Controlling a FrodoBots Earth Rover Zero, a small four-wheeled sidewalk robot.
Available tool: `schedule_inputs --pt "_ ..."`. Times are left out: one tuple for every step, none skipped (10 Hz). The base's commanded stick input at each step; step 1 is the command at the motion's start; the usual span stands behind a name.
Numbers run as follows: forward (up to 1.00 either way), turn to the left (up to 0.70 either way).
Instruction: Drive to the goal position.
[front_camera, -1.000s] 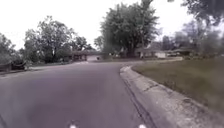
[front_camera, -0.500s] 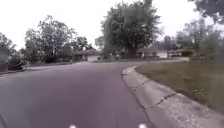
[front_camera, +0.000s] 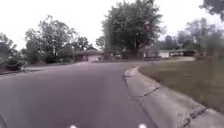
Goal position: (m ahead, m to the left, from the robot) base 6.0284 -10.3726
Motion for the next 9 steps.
schedule_inputs --pt "1.0 0.12" --pt "1.0 0.05" --pt "1.0 0.0" --pt "1.0 0.0" --pt "1.0 0.0" --pt "1.0 0.0" --pt "1.0 0.0" --pt "1.0 0.0" --pt "1.0 0.0"
